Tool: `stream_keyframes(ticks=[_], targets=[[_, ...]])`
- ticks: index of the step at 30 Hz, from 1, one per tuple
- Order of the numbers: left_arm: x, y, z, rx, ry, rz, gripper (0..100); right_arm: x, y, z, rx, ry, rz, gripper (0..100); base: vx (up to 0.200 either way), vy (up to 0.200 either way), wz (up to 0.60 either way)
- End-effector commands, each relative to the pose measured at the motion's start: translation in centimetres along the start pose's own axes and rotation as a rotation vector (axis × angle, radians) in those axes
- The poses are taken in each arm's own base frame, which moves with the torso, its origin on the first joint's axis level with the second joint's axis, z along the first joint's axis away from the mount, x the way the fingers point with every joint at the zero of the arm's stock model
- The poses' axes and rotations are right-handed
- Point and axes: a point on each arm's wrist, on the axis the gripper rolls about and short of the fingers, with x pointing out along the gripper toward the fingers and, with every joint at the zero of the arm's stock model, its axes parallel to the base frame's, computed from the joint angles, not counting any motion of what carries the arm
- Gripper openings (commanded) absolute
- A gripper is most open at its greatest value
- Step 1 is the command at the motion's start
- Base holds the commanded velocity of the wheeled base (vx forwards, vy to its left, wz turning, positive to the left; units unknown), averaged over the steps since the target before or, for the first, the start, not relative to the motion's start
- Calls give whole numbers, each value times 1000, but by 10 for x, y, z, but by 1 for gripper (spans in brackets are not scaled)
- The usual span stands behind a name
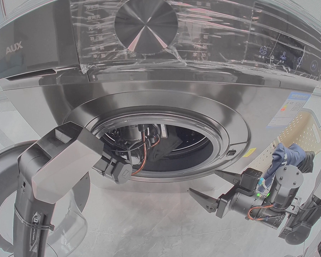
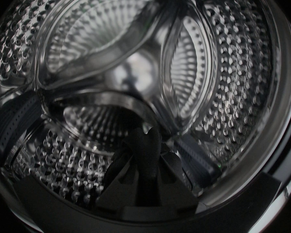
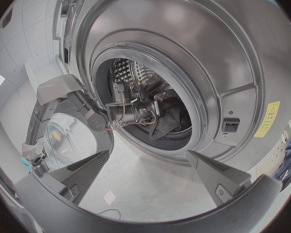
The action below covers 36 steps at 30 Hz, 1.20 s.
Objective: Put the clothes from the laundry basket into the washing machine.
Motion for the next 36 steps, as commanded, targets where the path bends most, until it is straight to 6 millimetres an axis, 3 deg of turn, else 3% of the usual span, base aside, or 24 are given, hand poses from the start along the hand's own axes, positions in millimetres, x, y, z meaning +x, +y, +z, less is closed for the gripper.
stream_keyframes(ticks=[1,7,8,12,17,28,29,36], targets=[[18,1,-2,-25,-93,21,0,0,0,0,0,0,0,100,0,0,0],[17,1,-2,-25,-95,21,0,0,0,0,0,0,0,100,0,0,0],[15,2,-3,-26,-84,22,100,0,0,0,0,0,0,100,0,0,0],[8,0,-6,-23,-46,20,100,1,0,-1,0,5,0,100,0,0,0],[-5,2,-34,4,80,16,100,1,0,-2,1,9,-1,100,0,0,0],[0,6,-57,16,119,19,100,3,0,-5,1,20,-1,100,0,0,0],[0,6,-58,16,121,20,0,3,0,-5,1,20,-1,100,0,0,0],[5,7,-61,15,121,25,0,3,0,-5,1,20,-1,100,0,0,0]])
